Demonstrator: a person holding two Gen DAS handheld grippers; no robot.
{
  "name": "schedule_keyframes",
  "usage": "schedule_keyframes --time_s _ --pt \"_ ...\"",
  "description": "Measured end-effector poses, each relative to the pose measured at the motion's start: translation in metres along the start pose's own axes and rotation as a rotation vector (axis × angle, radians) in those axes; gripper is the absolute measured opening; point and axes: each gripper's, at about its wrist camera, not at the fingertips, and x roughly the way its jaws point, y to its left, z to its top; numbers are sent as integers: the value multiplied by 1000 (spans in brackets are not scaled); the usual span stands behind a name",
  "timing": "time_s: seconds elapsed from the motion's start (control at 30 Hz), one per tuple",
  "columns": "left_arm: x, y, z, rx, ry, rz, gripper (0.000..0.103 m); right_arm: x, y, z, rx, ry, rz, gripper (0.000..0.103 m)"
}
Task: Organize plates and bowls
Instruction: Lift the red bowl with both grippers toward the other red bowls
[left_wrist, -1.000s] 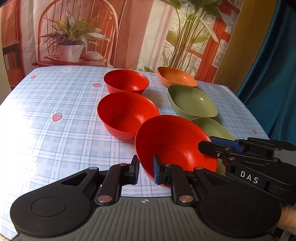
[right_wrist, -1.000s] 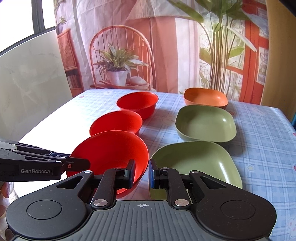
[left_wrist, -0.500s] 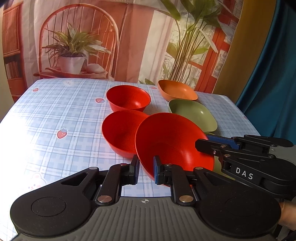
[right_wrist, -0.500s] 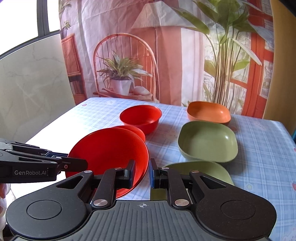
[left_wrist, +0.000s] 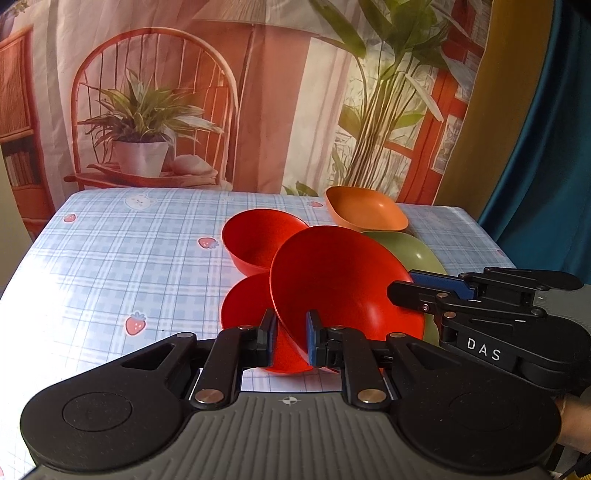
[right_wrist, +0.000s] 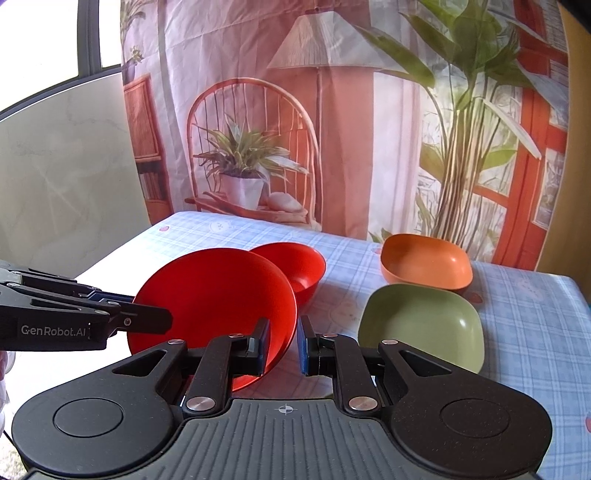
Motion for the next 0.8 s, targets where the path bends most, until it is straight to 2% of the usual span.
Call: schedule_keyframes --time_s 0.5,0.8 --pt "31 24 29 -46 77 -34 17 37 -7 23 -2 58 17 15" --pt "50 38 32 -63 129 -16 17 66 -3 26 -32 118 40 15"
